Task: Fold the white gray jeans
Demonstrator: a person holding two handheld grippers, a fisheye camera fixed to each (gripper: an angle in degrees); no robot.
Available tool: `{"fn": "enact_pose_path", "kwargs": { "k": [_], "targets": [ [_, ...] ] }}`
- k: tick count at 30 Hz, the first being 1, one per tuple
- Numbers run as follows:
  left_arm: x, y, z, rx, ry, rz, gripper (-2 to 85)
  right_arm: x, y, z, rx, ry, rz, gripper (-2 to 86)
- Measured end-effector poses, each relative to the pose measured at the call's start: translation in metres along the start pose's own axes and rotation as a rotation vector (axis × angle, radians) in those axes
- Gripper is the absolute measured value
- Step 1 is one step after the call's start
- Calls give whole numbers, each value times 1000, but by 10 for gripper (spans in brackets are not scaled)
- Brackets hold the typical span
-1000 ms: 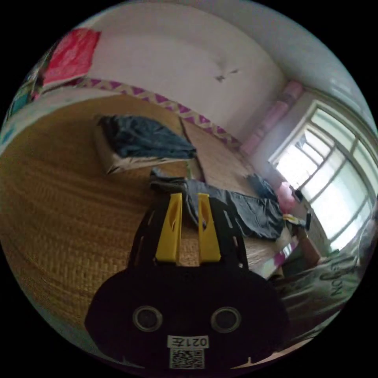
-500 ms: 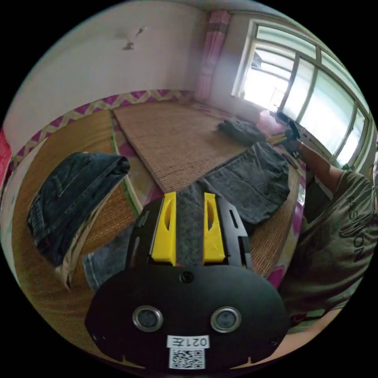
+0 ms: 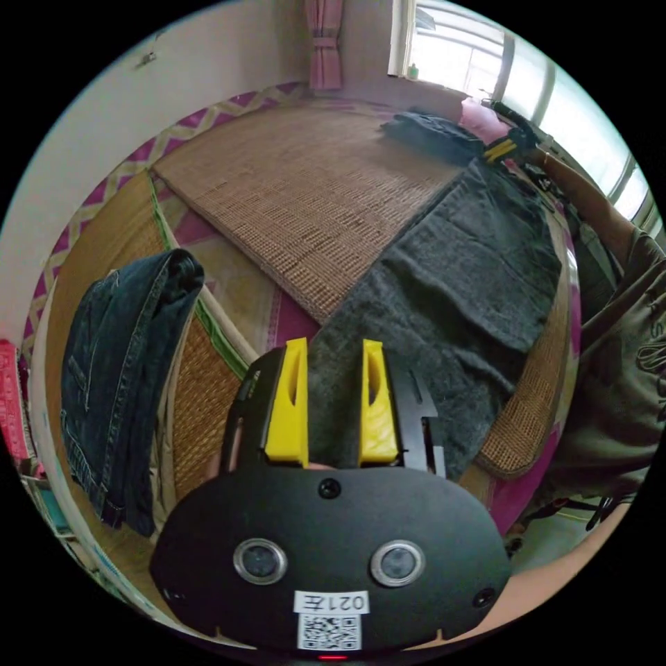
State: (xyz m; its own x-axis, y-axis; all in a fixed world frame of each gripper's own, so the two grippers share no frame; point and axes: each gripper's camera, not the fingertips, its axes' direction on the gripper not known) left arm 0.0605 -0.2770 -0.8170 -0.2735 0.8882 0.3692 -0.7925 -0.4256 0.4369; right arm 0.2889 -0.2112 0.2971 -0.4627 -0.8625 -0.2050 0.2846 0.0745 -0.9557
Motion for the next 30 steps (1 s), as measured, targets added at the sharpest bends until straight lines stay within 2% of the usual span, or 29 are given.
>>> {"fn": "enact_pose_path", "kwargs": {
  "k": [3, 6, 10, 15, 20, 23, 27, 30],
  "targets": [
    [0, 6, -4, 4, -26, 0, 34, -11, 8, -16, 42, 27, -8, 16],
    [-6, 14, -12, 6, 55, -24, -1, -21, 20, -38, 94, 37, 0, 12],
    [10, 35, -50, 124, 5, 37, -8, -43, 42, -79, 202, 45, -4, 8],
    [71, 107, -150, 330, -52, 163, -9, -114, 121, -173, 435, 25, -78, 5],
    [136, 202, -211, 425, -8, 209, -9, -202, 223, -221, 513, -21, -144, 6],
    [165, 246, -205, 401, 86, 187, -9, -242, 273, -203, 452, -98, -124, 7],
    [174, 282, -148, 274, 158, 30, -9, -264, 298, -129, 290, -180, -28, 14],
    [163, 308, -132, 345, 215, -98, -9, -259, 312, -104, 318, -226, 58, 26]
  ]
}}
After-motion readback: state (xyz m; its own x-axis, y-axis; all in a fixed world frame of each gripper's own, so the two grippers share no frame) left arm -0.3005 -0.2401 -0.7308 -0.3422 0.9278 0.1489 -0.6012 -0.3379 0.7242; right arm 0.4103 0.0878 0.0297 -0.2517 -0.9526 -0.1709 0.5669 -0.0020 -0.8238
